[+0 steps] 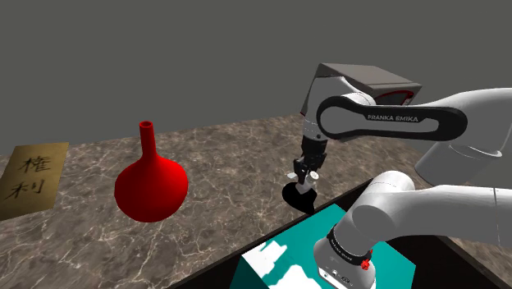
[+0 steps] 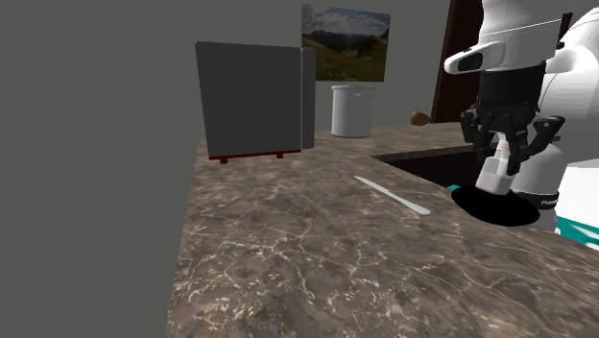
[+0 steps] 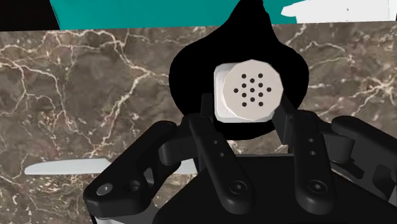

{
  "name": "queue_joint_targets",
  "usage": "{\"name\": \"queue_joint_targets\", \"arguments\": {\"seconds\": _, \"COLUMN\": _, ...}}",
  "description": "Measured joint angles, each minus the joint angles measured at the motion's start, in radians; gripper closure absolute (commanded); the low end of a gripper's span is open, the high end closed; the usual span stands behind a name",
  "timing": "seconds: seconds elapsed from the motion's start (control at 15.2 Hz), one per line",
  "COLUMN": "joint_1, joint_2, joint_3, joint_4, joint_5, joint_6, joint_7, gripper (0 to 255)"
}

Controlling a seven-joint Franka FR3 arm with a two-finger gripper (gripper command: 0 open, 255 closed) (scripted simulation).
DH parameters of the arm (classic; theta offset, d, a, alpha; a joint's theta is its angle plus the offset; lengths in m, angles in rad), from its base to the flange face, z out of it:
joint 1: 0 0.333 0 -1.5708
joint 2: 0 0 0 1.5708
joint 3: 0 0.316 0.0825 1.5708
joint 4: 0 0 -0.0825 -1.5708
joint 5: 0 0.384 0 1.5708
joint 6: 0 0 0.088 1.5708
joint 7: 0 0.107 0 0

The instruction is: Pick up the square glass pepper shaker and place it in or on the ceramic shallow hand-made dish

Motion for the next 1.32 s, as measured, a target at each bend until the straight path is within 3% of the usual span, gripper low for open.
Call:
{"name": "queue_joint_targets", "arguments": {"seconds": 0.4, "joint_1": 0.0, "joint_2": 0.001, "joint_3": 0.0, "joint_4": -0.009, "joint_5": 0.001, "joint_6": 0.011, "joint_7": 0.0, "gripper": 255}}
{"name": "queue_joint_targets", "arguments": {"seconds": 0.46, "joint_1": 0.0, "joint_2": 0.001, "joint_3": 0.0, "joint_4": -0.009, "joint_5": 0.001, "joint_6": 0.011, "joint_7": 0.0, "gripper": 0}}
{"name": "queue_joint_targets", "arguments": {"seconds": 0.86, "joint_1": 0.0, "joint_2": 0.001, "joint_3": 0.0, "joint_4": -0.009, "joint_5": 0.001, "joint_6": 0.011, "joint_7": 0.0, "gripper": 0}}
{"name": "queue_joint_targets", "arguments": {"seconds": 1.12, "joint_1": -0.007, "joint_2": 0.007, "joint_3": -0.008, "joint_4": 0.093, "joint_5": -0.009, "joint_6": -0.085, "joint_7": -0.006, "gripper": 0}}
{"name": "queue_joint_targets", "arguments": {"seconds": 1.32, "joint_1": -0.004, "joint_2": 0.012, "joint_3": -0.004, "joint_4": 0.118, "joint_5": -0.005, "joint_6": -0.105, "joint_7": -0.001, "gripper": 0}}
